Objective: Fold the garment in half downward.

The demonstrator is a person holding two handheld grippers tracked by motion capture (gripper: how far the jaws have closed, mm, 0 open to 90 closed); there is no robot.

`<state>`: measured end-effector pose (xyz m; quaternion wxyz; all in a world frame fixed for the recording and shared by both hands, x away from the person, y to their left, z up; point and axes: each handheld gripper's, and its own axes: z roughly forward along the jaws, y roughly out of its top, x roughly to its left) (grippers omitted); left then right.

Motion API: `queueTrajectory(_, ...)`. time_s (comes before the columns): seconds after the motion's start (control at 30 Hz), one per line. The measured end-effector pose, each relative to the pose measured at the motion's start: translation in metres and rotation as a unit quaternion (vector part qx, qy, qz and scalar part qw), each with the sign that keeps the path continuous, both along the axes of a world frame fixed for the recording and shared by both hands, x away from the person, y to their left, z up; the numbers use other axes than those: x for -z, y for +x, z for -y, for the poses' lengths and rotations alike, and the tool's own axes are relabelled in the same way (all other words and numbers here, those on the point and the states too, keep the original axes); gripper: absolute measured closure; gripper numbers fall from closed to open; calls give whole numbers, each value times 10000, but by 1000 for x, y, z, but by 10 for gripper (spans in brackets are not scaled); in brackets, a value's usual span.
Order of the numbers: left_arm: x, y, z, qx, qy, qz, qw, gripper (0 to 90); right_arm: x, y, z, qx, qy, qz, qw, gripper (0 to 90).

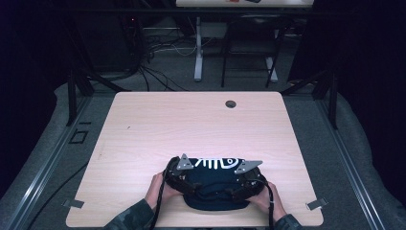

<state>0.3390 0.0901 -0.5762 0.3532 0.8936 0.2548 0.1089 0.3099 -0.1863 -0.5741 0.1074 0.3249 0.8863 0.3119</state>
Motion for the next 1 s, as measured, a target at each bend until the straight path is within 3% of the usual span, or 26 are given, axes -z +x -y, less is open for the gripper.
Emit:
queueTrajectory(0.47, 0, 35, -19, -243, 8, -127, 9996, 82, -1, 29, -23, 191, -74, 11, 9998, 73)
queueTrajectory(0.7, -1, 42, -27, -411, -278, -300, 9983, 81, -1, 37, -28, 229, -140, 92, 9996, 20)
queueTrajectory(0.87, -16, 36, -35, -550, -604, -104, 9966, 70, -15, 32, -21, 250, 124, 88, 9996, 0)
queueTrajectory(1.0, -28, 26, -44, -636, -635, 84, 9959, 52, -34, 22, -8, 319, 348, 274, 9985, 0)
